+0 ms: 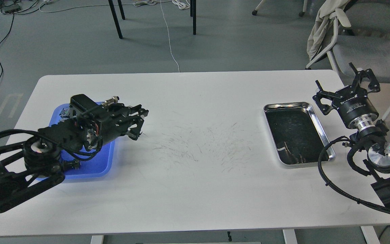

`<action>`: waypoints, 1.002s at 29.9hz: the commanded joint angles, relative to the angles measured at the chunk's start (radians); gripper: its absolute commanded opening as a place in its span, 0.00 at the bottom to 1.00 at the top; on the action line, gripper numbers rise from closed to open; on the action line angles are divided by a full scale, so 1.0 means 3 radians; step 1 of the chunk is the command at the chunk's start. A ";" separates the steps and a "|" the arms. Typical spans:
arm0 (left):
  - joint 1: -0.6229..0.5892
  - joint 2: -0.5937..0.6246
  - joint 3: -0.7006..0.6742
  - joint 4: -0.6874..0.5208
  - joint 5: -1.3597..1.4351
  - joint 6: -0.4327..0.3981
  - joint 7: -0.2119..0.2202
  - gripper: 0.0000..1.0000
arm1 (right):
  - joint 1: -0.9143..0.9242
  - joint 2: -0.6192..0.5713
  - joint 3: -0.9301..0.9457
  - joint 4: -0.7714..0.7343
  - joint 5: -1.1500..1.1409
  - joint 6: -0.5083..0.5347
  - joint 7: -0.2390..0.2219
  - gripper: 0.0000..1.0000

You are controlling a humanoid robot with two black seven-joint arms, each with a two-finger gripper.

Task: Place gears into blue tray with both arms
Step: 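Carry the black part with the left gripper and lower it into the blue tray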

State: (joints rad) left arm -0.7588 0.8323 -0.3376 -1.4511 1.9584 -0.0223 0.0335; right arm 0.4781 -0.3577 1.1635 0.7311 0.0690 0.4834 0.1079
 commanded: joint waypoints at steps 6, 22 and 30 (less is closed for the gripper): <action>0.0197 0.0606 0.0097 0.0230 -0.0822 0.0176 -0.0152 0.04 | 0.0084 -0.0009 -0.0013 -0.0013 -0.0005 -0.0016 -0.0027 0.97; 0.0816 -0.0150 0.0123 0.0828 -0.0500 0.0427 -0.0188 0.05 | 0.0084 -0.0009 -0.0120 -0.0018 -0.0020 -0.0026 -0.0012 0.97; 0.0872 -0.0274 0.0123 0.1048 -0.0356 0.0427 -0.0214 0.05 | 0.0079 -0.0009 -0.0120 -0.0023 -0.0020 -0.0026 -0.0007 0.97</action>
State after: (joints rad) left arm -0.5050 0.7524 -0.3006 -1.1513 1.8412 0.1059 -0.0284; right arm 0.5025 -0.3608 1.1273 0.7238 0.0625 0.4740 0.1055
